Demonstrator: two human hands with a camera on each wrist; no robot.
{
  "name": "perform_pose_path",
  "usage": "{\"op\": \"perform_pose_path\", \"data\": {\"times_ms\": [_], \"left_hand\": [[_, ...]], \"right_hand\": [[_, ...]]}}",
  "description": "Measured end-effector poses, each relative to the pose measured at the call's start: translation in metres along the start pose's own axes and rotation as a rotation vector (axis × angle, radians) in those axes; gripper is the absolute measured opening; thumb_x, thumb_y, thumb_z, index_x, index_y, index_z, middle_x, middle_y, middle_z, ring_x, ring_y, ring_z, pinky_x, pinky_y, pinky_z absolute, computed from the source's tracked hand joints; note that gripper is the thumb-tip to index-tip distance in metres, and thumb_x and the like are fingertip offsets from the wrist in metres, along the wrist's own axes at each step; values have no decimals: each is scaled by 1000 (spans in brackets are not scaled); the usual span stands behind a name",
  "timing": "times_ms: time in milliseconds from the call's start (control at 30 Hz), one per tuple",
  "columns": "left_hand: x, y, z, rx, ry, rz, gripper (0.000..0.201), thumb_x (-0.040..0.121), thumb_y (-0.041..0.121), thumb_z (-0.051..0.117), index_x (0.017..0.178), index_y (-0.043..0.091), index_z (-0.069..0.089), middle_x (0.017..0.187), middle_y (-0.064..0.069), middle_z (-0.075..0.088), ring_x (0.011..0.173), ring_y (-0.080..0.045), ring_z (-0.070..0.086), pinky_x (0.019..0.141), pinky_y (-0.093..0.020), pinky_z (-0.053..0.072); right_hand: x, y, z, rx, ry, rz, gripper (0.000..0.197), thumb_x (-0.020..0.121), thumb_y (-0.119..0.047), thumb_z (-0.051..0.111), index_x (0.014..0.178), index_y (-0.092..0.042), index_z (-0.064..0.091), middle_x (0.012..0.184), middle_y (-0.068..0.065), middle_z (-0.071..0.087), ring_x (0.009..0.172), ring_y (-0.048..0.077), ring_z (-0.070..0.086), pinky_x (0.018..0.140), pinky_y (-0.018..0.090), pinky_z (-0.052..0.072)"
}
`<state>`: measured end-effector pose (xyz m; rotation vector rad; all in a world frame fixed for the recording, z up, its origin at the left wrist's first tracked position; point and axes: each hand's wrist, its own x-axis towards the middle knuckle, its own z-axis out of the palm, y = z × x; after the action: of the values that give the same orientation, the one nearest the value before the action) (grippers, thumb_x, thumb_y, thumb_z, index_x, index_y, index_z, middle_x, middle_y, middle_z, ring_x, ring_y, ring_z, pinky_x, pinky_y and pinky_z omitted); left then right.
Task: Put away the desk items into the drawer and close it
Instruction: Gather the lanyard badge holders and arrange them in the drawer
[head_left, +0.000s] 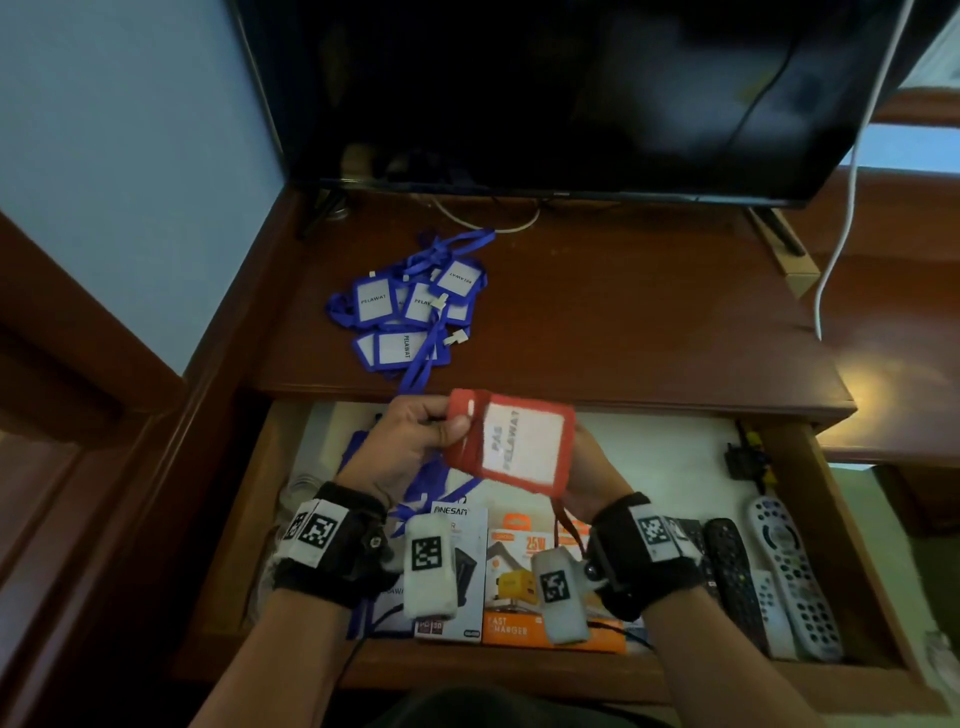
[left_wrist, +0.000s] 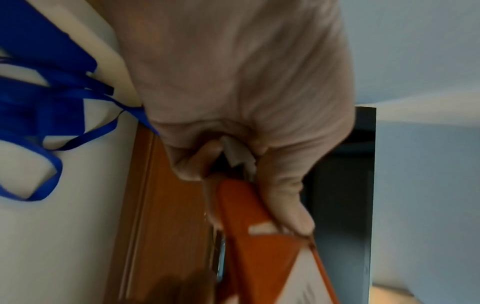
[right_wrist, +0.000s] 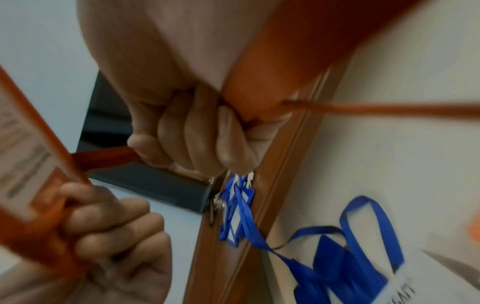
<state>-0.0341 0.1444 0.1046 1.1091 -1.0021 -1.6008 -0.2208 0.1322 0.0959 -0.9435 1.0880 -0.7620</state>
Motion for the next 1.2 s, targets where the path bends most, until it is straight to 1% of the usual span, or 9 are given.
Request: {"op": "perform_pose_path", "data": {"times_ms": [100,233,433,533,633,700,800,967,1200], "left_hand": [[3,-1,2,-43,192,4,19,87,8,55,96,12,72,92,-9,75,88,-23,70,76,-32,58],[8,-6,3,-23,415,-33,13,90,11,59,93,12,72,96,-17,73,90,-31,69,83,-42,57],[17,-21,8,109,491,-37,15,93,16,58,85,18,70,76,3,70,64,-2,66,56,-10,49],[21,-25,4,219,500,-41,16,94,19,57,95,12,72,79,4,69,65,1,64,57,-8,46],[25,-25,0,289,512,4,16,94,18,58,85,18,71,77,6,69,62,6,63,57,-6,46],[28,-27,-4,359,526,20,18,93,19,61,77,21,70,75,1,70,60,3,64,58,-11,50],[31,-33,-12,523,544,-11,25,89,26,66,67,13,67,68,-9,69,63,-21,64,68,-35,55],[27,-34,-11,952,334,-79,31,87,34,66,60,22,56,56,9,53,57,-10,49,60,-28,37],[19,-20,-19,1007,-82,-126,30,87,27,67,68,4,65,69,-15,61,56,-12,50,61,-36,43]], "right_hand": [[7,12,13,57,-34,50,28,92,-7,45,66,-13,53,55,0,41,41,7,27,40,18,20],[6,26,19,-11,-83,101,24,98,-12,45,75,-14,49,56,-4,41,42,7,28,42,20,21],[-3,16,27,-248,-208,28,36,101,-22,44,67,-12,51,46,-9,35,40,5,26,42,18,21],[-1,6,27,-381,-191,-30,38,101,-17,43,66,-10,53,46,-7,34,38,2,26,41,15,23],[2,0,27,-425,-189,-33,32,100,-15,42,72,-6,56,43,-13,36,38,1,28,41,14,25],[3,0,29,-424,-165,-15,29,99,-13,42,75,-4,56,41,-12,37,37,1,28,41,14,25],[6,2,30,-465,-119,1,29,98,-11,44,73,-4,58,39,-12,37,34,1,30,41,13,26],[10,4,25,-536,-132,-33,39,97,-10,48,60,-10,60,37,-12,42,36,1,36,46,12,28],[11,1,11,-595,-159,-35,35,93,-23,60,59,-15,62,51,-10,54,48,2,45,53,13,36]]}}
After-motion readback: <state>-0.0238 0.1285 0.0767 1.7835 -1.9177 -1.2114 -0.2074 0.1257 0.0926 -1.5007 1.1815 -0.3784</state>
